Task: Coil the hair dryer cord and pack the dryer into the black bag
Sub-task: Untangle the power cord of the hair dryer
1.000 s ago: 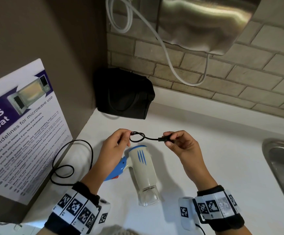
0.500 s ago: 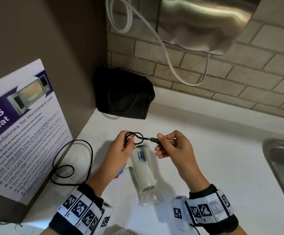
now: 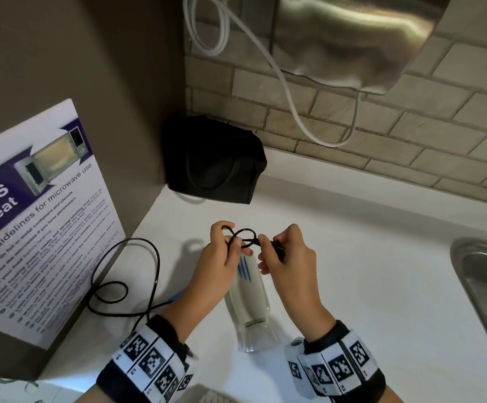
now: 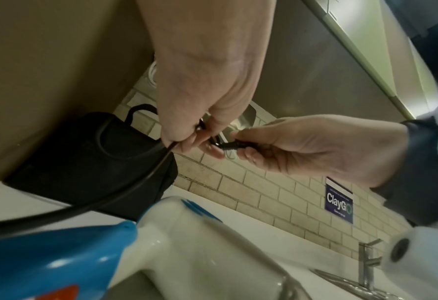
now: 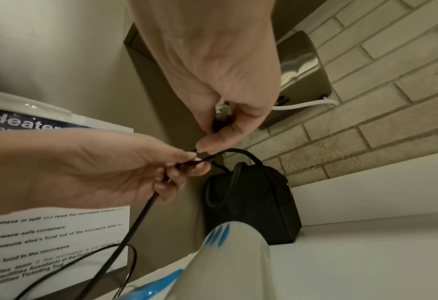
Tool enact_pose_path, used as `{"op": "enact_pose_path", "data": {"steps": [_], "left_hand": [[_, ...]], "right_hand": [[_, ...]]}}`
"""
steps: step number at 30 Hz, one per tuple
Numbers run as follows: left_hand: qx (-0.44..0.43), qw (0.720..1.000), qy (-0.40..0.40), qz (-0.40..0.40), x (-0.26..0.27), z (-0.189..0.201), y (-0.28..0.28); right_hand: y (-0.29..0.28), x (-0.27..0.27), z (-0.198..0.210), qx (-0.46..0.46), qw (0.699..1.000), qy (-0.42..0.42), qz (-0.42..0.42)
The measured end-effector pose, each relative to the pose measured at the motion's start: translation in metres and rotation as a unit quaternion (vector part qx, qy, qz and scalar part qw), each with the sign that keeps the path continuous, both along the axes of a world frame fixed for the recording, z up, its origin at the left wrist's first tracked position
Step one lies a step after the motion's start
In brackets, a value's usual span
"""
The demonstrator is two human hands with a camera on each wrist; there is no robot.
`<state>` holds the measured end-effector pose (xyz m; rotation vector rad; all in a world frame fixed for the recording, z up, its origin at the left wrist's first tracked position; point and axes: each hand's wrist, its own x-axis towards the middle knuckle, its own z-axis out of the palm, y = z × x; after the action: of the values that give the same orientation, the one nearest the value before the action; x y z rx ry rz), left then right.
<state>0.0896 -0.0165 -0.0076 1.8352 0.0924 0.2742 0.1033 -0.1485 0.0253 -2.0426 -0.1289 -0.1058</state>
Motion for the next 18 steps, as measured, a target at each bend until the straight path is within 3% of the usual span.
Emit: {"op": "enact_pose_path", "data": {"steps": [3,6,9,11,13,18], "left_hand": [[-0.061,0.998,-0.006,-0.003,-0.002,0.005,-0.001],[-0.104,0.994,0.017,0.041,-0.001,0.010,0.010],[-0.073,0.993,0.007,0.091,0.000,0.008,0.021],[-0.036,0.998,0.001,0.048,-0.001,0.008,0.020],[-0.005,1.000,0.009,-0.008,-0.003,0.010,0.014],[0.096,0.995,-0.030,0.008,-0.001,0.014,0.027]], "right_hand": [[0.000,0.001,-0.001,0.020,1.000,0.005,0.009],[-0.002,0.001,0.001,0.136,0.984,0.098,0.065],[-0.005,0.000,0.009,0.283,0.919,0.239,0.137],[-0.006,0.002,0.011,0.300,0.886,0.306,0.177],[-0.007,0.005,0.009,0.257,0.889,0.321,0.200],[-0.017,0.009,0.005,0.259,0.904,0.296,0.170]]}}
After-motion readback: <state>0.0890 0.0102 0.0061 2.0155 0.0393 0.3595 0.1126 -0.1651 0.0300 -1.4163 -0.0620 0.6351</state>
